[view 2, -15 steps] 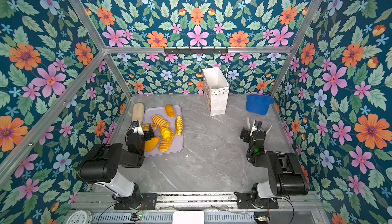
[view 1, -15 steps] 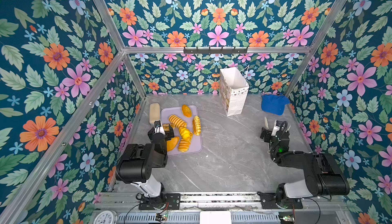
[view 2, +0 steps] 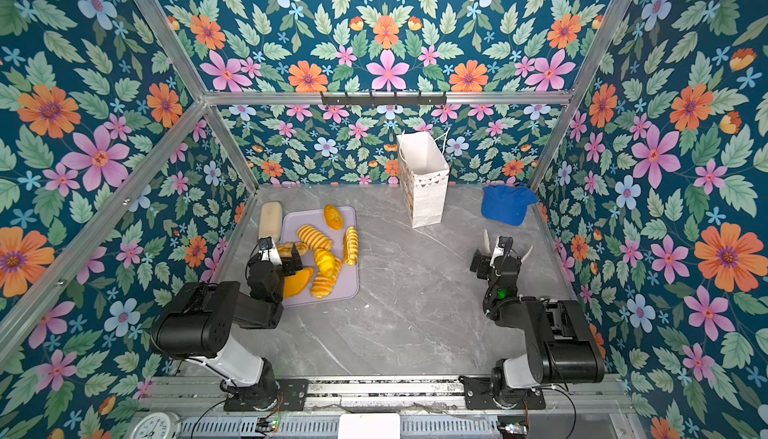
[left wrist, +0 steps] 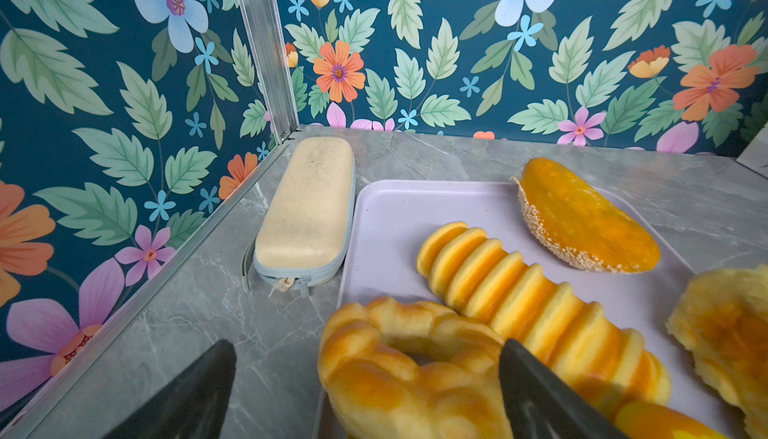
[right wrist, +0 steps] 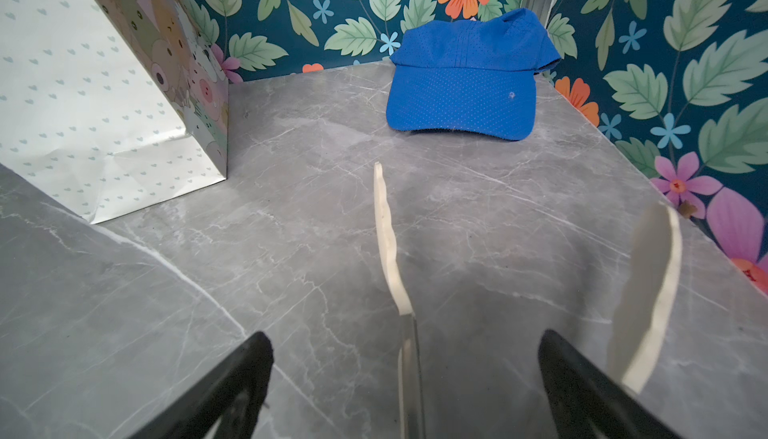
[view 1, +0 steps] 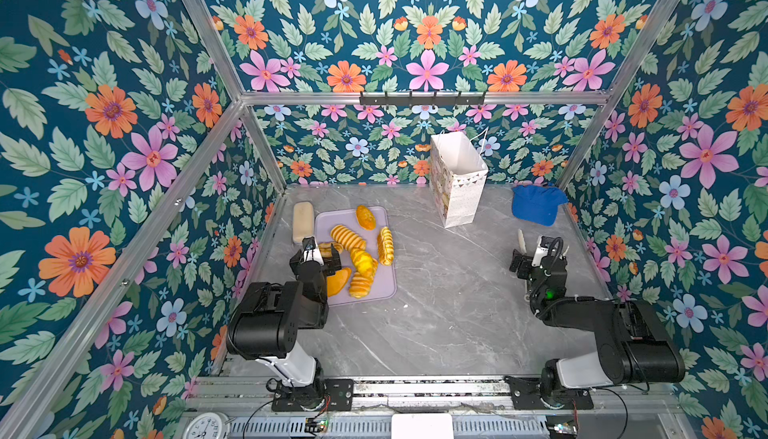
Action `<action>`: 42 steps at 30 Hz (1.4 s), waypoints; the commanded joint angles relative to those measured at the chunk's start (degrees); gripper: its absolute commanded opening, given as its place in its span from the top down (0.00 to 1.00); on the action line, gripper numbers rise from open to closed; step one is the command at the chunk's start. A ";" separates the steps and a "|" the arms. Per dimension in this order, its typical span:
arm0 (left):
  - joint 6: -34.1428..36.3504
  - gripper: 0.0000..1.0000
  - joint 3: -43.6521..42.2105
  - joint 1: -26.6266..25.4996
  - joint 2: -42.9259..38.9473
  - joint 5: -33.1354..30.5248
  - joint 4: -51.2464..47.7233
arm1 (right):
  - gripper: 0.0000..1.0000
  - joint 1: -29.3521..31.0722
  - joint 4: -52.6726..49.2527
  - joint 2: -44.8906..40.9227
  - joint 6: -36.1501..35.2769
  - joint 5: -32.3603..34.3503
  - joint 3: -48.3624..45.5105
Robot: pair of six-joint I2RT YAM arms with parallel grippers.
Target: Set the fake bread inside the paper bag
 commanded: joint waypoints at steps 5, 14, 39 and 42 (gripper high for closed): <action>0.56 0.00 -0.01 0.07 -0.21 0.31 0.79 | 0.01 0.03 1.15 -0.12 -0.82 -0.15 0.07; 0.56 0.00 -0.01 0.09 -0.19 0.31 0.74 | 0.01 0.01 1.13 -0.12 -0.86 -0.15 0.01; -13.17 0.00 7.07 -0.05 -31.05 -8.37 -35.44 | 0.01 0.02 -57.75 -26.36 20.79 6.88 22.01; -20.32 0.00 13.18 0.00 -35.09 -9.83 -49.95 | 0.01 0.01 -67.02 -27.78 24.08 2.03 28.42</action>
